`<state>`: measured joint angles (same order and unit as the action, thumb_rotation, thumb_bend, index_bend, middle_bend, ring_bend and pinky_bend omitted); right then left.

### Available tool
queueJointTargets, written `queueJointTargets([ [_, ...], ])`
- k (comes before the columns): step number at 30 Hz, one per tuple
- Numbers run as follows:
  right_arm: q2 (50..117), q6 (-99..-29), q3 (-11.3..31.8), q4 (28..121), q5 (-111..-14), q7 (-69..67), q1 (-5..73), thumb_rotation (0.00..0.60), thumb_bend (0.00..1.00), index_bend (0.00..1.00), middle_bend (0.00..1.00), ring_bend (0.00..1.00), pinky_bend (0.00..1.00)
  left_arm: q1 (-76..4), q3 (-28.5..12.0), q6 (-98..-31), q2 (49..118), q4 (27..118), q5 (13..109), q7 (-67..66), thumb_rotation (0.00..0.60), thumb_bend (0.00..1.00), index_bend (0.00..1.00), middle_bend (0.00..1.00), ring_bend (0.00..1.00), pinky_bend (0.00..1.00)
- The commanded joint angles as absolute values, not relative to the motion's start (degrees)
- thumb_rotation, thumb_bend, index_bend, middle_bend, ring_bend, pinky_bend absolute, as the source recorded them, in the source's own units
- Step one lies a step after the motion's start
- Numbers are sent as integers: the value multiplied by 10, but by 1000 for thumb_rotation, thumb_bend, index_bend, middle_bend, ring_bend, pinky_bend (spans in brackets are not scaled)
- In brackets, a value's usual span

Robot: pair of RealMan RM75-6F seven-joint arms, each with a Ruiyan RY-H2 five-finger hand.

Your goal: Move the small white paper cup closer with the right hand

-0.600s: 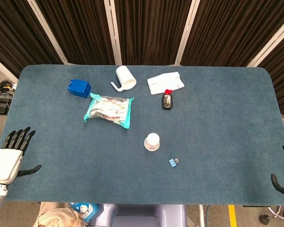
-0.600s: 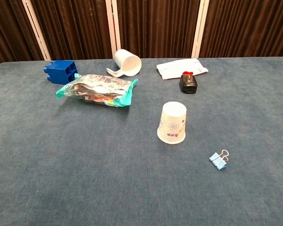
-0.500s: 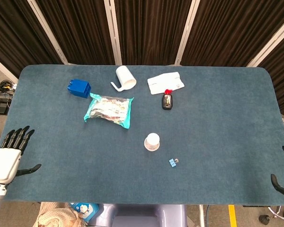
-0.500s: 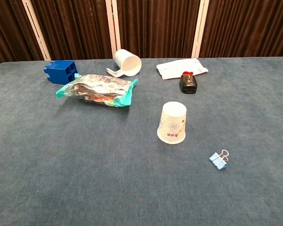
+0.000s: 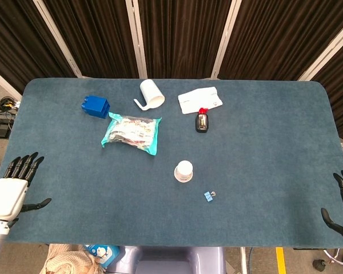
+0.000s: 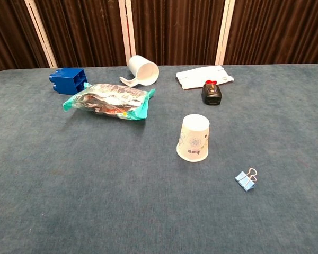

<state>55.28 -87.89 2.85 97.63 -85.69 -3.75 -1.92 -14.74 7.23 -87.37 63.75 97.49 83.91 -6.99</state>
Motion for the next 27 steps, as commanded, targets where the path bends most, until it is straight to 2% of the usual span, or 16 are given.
queueJointTargets([
  [1,545,-857,40,985,-867,-37,6,600,362,0,0,0,137,-145,68,-870,635,978,844,-65,600,41,0,0,0,36],
  [10,538,-748,78,1059,-839,28,99,600,362,0,0,0,137,-139,57,-847,631,983,844,-63,600,41,0,0,0,36],
  [12,558,-692,99,1086,-815,69,149,600,361,0,0,0,137,-137,53,-841,629,984,839,-57,600,42,0,0,0,36],
  [16,584,-651,115,1110,-768,126,190,600,362,0,0,0,137,-135,47,-833,626,984,836,-49,600,41,0,0,0,36],
  [27,681,-583,143,1116,-659,240,296,600,362,0,0,1,147,-131,33,-810,618,984,824,-32,600,41,0,0,0,36],
])
